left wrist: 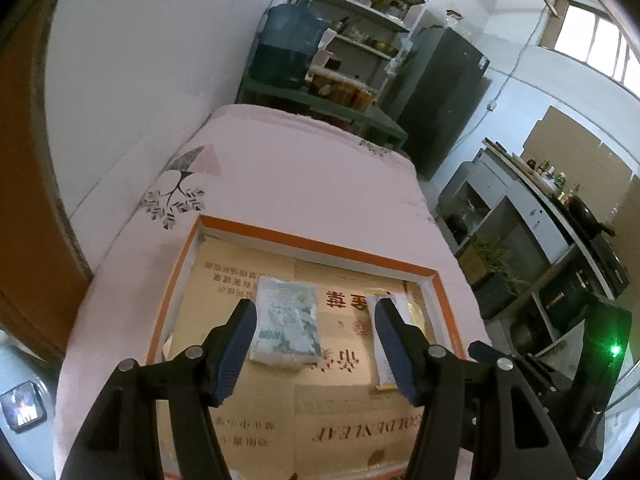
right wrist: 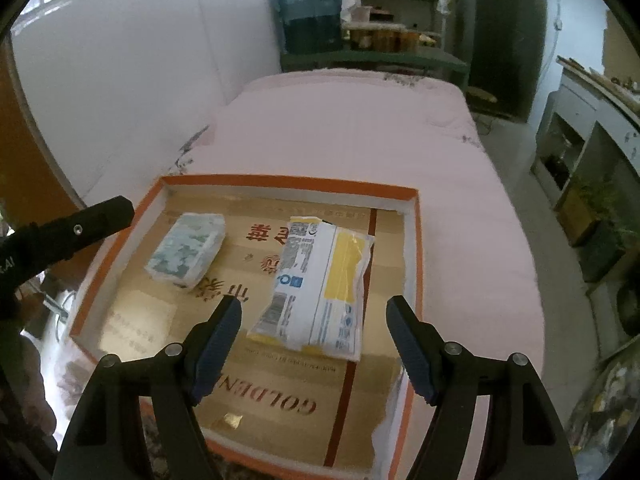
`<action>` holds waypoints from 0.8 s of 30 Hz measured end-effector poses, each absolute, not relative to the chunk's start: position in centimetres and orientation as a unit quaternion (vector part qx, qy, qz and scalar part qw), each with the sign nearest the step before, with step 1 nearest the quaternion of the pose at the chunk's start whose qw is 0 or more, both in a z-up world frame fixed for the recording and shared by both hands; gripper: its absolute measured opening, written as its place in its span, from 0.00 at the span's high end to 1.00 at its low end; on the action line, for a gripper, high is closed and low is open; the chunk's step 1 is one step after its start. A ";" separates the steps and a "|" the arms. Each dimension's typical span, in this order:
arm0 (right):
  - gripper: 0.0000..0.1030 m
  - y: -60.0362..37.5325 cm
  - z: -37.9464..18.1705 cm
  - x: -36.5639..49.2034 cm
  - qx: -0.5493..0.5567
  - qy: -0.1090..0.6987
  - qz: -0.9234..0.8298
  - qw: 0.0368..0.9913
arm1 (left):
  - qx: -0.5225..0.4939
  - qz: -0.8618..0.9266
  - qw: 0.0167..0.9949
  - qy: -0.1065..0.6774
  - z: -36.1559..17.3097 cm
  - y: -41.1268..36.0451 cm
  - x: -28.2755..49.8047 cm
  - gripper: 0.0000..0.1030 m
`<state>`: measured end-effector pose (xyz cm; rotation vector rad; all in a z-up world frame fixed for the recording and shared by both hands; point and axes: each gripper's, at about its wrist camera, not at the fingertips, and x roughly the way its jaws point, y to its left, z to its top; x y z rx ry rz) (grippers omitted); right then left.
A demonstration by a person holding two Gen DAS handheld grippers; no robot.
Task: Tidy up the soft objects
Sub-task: 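Open both tools to release the packets inside the box and withdraw, then move both tools back toward the remaining soft items beside the box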
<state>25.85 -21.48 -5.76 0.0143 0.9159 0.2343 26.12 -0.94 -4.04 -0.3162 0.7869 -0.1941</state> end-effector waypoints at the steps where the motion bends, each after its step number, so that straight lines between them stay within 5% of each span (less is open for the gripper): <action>1: 0.26 -21.6 -5.3 25.2 0.010 0.435 0.112 0.894 | -0.153 -0.097 0.908 0.378 -3.8 -0.9 25.7 0.41; 24: 0.26 -19.0 0.9 11.9 -0.009 0.359 0.129 0.924 | -0.042 -0.066 0.953 0.292 0.5 -2.0 14.9 0.41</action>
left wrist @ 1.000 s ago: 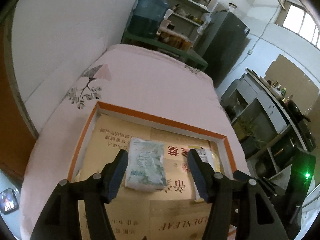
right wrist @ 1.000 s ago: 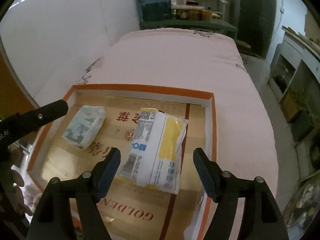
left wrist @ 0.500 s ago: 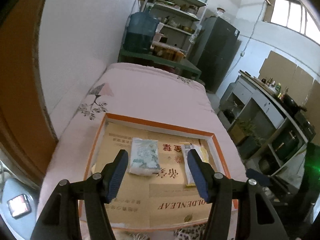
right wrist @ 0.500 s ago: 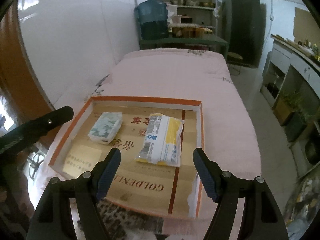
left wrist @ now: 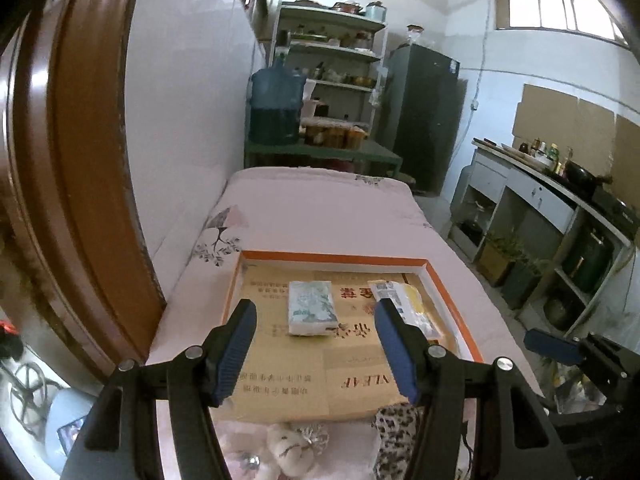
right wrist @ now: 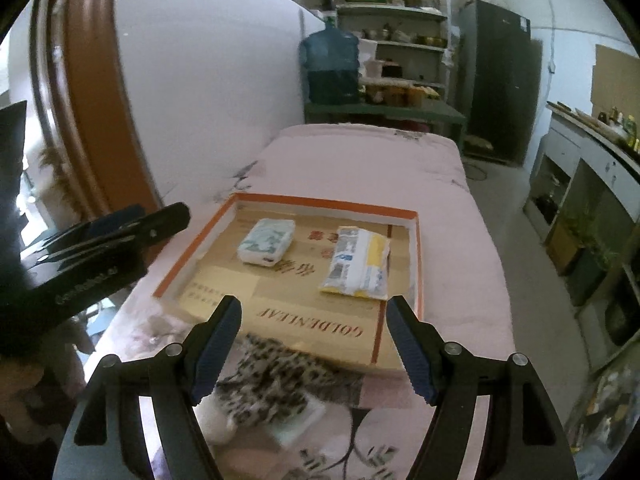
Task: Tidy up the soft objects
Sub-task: 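Move both tools back toward the remaining soft items beside the box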
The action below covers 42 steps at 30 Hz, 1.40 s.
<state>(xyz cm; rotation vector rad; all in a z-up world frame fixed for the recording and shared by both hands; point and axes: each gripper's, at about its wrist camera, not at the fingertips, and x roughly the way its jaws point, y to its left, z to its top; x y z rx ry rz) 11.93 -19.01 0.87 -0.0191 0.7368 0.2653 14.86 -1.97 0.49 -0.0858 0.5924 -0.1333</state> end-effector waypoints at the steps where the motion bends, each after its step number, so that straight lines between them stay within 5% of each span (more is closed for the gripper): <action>1: 0.26 -18.9 1.0 11.3 -0.008 0.357 0.131 0.925 | -0.039 -0.067 0.954 0.290 0.6 -2.1 14.4 0.41; 42: 0.26 -17.4 -0.1 2.8 -0.016 0.361 0.147 0.921 | -0.064 -0.084 0.947 0.304 -0.6 -0.7 4.7 0.41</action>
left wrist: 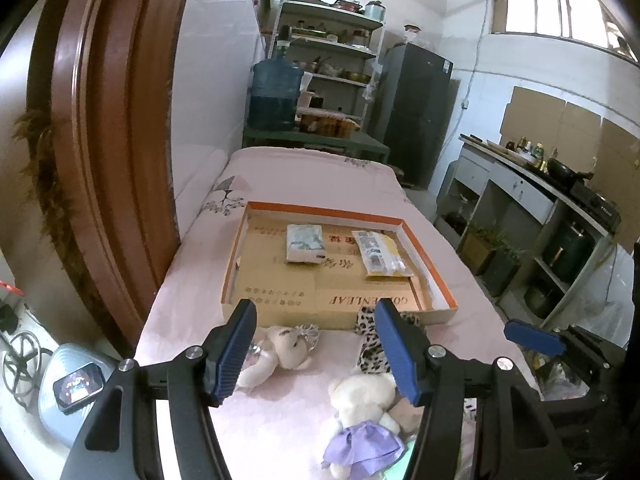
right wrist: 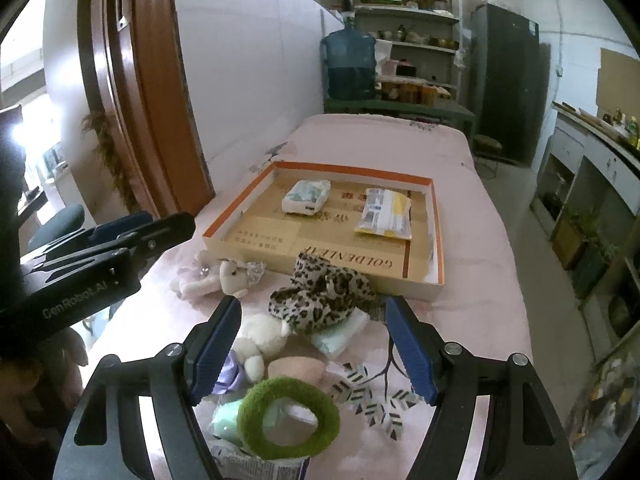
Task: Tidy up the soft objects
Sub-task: 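Move both tools back toward the remaining soft items beside the box, then grasp the white teddy bear with the left tool while the right tool grasps the white-blue packet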
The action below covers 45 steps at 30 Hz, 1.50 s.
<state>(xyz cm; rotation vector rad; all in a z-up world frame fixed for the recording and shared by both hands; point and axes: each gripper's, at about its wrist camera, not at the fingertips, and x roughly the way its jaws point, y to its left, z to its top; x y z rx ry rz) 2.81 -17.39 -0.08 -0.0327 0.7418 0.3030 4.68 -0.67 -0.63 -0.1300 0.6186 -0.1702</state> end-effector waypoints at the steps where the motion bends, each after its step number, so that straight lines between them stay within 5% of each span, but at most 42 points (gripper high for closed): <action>1: 0.26 -17.4 -0.2 2.7 -0.015 0.362 0.147 0.920 | -0.062 -0.081 0.947 0.304 -0.8 -0.7 4.4 0.41; 45: 0.26 -18.7 -8.1 -5.2 0.024 0.433 0.257 0.864 | -0.096 -0.077 0.935 0.332 -6.2 2.9 0.3 0.41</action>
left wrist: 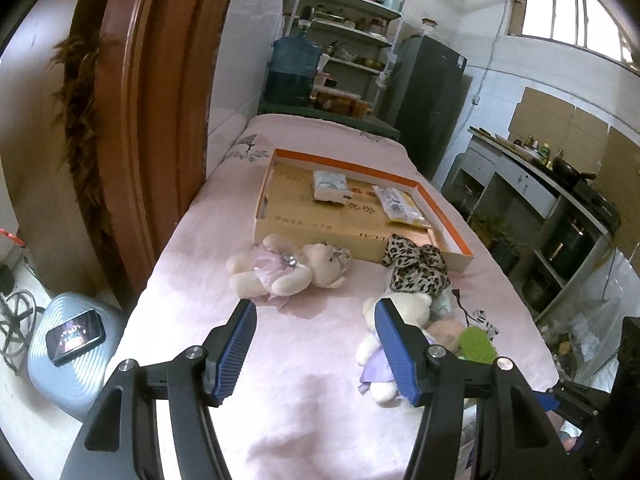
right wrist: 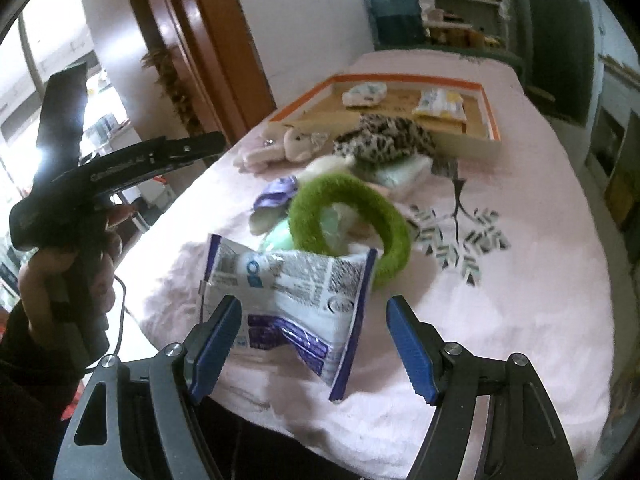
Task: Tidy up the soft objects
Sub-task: 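Grasp the white teddy bear with the left tool while the right tool grasps the white-blue packet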
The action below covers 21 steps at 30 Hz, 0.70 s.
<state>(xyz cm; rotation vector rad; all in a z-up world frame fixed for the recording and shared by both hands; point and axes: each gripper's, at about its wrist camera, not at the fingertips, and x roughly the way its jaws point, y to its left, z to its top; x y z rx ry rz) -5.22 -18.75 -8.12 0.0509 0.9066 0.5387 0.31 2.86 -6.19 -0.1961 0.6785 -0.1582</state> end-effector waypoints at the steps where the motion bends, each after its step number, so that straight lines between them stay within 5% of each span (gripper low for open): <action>1: 0.26 -18.9 -8.3 -5.2 0.029 0.435 0.257 0.862 | -0.097 -0.077 0.935 0.332 -6.3 2.9 0.3 0.41; 16: 0.28 -17.9 -9.8 -4.0 0.080 0.452 0.311 0.832 | -0.097 -0.139 0.912 0.373 -7.8 0.7 2.2 0.41; 18: 0.65 -17.6 -9.7 -4.1 0.076 0.453 0.313 0.832 | -0.089 -0.152 0.907 0.382 -8.0 -0.4 2.9 0.41; 21: 0.71 -17.5 -9.3 -4.4 0.077 0.453 0.326 0.826 | -0.086 -0.177 0.898 0.394 -8.3 -1.6 3.7 0.41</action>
